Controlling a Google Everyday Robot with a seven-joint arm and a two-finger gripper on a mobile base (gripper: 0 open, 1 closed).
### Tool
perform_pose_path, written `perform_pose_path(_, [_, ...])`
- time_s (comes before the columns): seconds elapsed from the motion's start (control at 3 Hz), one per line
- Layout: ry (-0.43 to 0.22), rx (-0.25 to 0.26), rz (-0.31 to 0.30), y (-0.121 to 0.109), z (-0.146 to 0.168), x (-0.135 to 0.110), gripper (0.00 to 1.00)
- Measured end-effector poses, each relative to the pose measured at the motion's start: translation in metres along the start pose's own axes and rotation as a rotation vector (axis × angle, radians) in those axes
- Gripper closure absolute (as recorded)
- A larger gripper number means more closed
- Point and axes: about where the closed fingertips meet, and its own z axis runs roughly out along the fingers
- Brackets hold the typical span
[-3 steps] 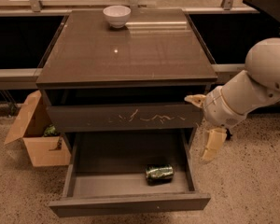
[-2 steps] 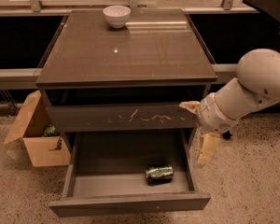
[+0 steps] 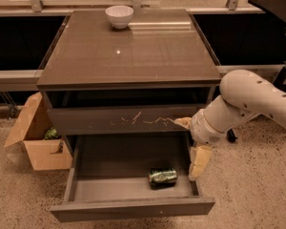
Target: Pick green can from middle drawer and place on counter
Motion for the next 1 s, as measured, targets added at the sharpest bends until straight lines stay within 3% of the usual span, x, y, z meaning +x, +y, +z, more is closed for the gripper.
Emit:
perform_pose_path(0.33, [0.001, 0.000, -0.001, 0.000, 0.001, 0.000, 0.00])
perform_pose_path(1.0, [0.030, -0.025, -0.051, -0.009, 0.051, 0.016, 0.00])
